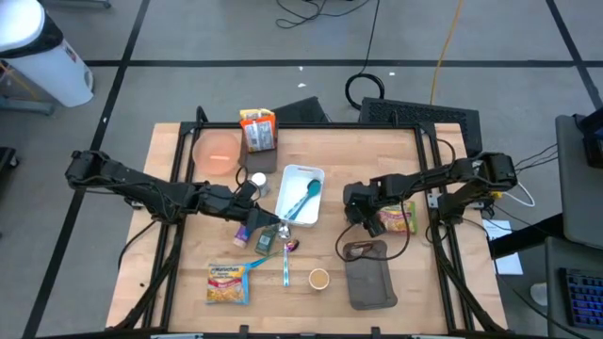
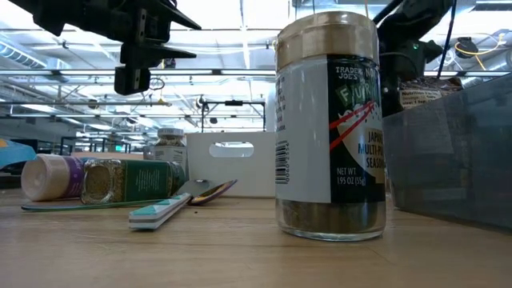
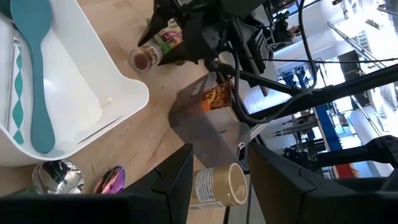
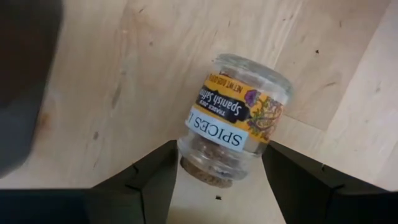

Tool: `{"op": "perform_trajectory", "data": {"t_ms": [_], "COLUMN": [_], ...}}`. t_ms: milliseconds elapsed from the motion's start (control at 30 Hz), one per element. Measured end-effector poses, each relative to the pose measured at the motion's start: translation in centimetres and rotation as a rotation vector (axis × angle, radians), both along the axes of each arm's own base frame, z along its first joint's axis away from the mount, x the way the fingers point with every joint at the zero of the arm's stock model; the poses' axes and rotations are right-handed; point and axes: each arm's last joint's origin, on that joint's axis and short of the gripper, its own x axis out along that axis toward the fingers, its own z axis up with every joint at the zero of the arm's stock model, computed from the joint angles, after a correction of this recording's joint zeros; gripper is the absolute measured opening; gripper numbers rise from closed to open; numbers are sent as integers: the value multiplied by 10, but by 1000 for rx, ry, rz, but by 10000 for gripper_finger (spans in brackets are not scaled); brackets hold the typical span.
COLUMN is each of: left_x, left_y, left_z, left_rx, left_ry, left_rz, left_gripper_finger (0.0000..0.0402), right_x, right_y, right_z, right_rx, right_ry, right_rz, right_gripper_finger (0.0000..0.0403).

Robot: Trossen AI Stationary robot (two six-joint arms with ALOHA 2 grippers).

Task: Pick & Place Food Item
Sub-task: Put the brown seasoning bottle into the bottom black bin

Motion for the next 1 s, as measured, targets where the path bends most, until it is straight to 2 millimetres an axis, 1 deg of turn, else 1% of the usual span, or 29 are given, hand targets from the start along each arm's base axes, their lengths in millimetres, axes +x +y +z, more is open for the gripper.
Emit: {"op": "perform_trajectory", "data": {"t_ms": [433,567,833,933,1000], "left_x": [0,0,0,0,0], "left_y": [0,0,0,0,0], "left_z": [0,0,0,0,0], "left_rx": [-19,-19,-23,-24,-26], "left_ry": [2,2,3,3,3], "left_rz": [9,9,10,10,10], "left_gripper_finger": [159,159,159,159,159], "right_x": [1,1,4,5,5], "right_y": [-2,-6,-13,-14,-14], "right_z": [-8,-9,-8,-7,-7], "right_rx": [50,68,94,102,133], "right_ry": [-61,-71,-112,-124,-120], "right_rz": [-157,-225,-302,-314,-308], "right_gripper_finger": [220,202,142,141,155]}}
